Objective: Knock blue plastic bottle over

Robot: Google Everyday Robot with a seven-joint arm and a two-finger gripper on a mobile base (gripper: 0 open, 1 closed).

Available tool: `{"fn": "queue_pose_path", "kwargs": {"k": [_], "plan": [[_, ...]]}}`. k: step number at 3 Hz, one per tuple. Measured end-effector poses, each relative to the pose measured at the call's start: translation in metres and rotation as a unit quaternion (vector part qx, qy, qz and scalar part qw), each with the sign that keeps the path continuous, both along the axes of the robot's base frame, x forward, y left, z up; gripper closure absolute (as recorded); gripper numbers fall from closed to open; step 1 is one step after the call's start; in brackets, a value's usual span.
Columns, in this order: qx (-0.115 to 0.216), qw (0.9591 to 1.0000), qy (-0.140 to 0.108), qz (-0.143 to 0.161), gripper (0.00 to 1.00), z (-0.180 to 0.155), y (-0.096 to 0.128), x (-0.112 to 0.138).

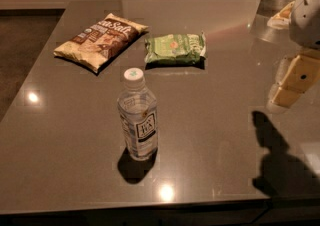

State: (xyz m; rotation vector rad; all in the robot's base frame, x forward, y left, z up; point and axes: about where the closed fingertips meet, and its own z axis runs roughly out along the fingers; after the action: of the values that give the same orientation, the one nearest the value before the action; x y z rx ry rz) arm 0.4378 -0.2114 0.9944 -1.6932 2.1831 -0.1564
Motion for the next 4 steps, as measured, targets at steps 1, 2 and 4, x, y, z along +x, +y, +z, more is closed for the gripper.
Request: {"fn": "queue_pose_path", "kwargs": {"k": [1,2,4], "plan": [[0.000,1.0000,0.000,0.000,0.00,0.000,0.000,0.000],[0.025,0.9996,-0.004,0.008,0.00,-0.001,0.011,0.000],[0.188,0.9812,0.003,0.045,0.00,-0.020,0.083,-0.006]]}}
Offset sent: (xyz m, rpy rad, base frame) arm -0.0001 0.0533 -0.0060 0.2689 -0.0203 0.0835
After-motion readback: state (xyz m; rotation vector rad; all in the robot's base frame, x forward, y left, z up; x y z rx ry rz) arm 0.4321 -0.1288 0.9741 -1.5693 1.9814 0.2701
